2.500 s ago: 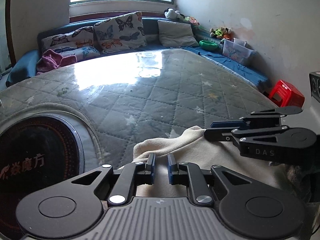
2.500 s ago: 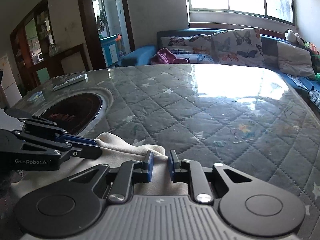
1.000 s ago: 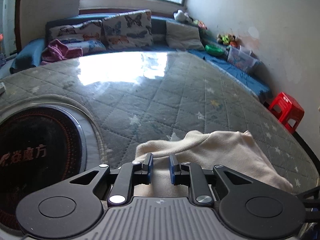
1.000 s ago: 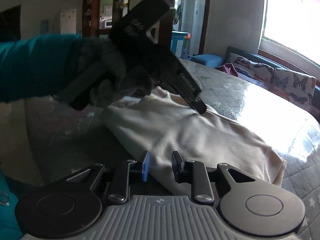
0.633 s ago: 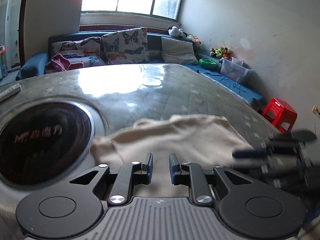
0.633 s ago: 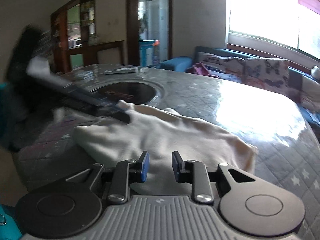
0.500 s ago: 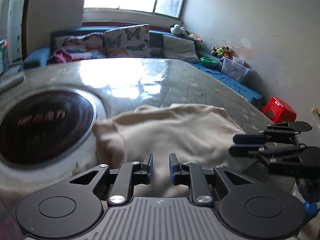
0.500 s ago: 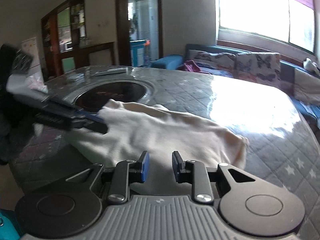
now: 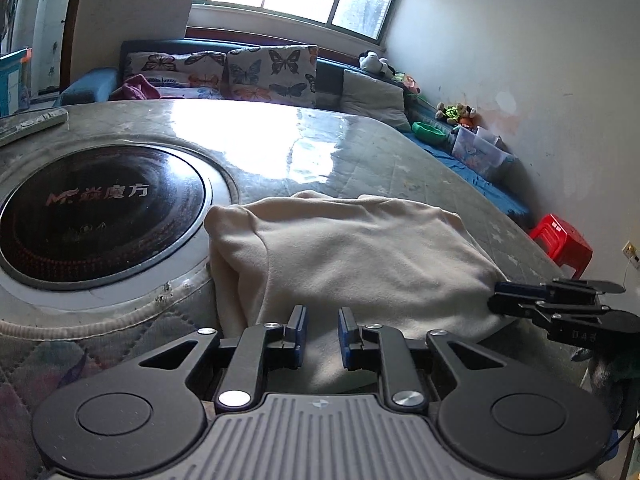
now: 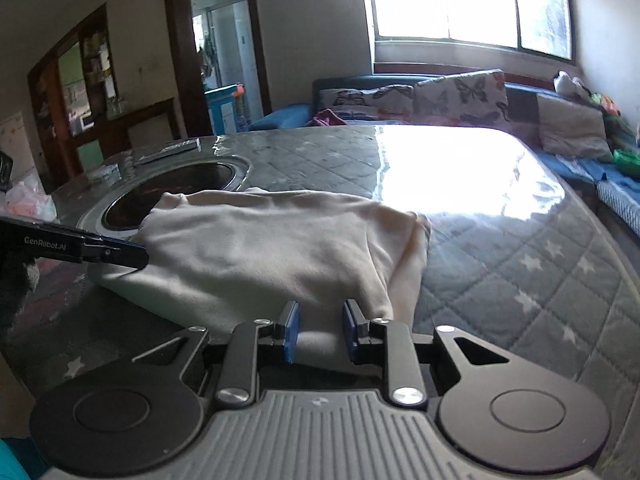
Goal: Fold clothes
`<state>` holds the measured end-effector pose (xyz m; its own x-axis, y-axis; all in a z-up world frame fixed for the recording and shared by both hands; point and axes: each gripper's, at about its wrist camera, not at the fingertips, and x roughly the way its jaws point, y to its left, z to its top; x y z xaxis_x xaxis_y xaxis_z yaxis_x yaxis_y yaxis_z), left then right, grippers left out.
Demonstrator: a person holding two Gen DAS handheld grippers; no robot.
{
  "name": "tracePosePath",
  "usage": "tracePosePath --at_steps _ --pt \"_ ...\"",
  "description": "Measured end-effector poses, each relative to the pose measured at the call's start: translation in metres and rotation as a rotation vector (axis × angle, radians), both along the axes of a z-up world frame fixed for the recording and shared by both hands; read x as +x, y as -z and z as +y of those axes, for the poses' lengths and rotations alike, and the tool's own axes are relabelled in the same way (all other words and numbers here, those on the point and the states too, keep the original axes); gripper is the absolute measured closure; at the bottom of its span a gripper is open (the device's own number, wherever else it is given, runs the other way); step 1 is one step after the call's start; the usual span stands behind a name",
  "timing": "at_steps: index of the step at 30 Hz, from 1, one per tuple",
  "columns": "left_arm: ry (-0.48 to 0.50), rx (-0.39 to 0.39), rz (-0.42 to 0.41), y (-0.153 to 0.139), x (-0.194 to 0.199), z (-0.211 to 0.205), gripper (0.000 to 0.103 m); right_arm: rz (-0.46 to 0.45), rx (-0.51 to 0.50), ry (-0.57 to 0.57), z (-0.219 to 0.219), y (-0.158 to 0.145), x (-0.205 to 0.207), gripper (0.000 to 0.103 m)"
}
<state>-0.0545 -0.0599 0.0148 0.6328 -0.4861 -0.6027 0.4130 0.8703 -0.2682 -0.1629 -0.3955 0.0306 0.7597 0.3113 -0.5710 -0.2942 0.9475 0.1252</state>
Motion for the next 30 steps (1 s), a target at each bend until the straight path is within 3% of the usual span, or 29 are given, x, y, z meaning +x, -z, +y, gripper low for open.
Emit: tracePosePath --at_steps 9,19,24,30 --pt "-0.004 -0.022 -0.014 -0.012 0.006 -0.001 0.083 -0.053 0.024 0.001 0.003 -0.018 0.012 0.08" --pt "-0.095 -0.067 0.053 -0.003 0.041 0.02 0.084 -0.014 0.036 0.009 0.006 -0.003 0.026 0.08" --pt "-0.118 -0.071 0.029 -0.011 0.049 0.023 0.084 -0.009 0.03 0.005 0.007 -0.003 0.028 0.079" --pt "-0.148 -0.06 0.053 -0.001 0.072 0.025 0.085 -0.007 0.03 0.007 0.007 -0.004 0.028 0.079"
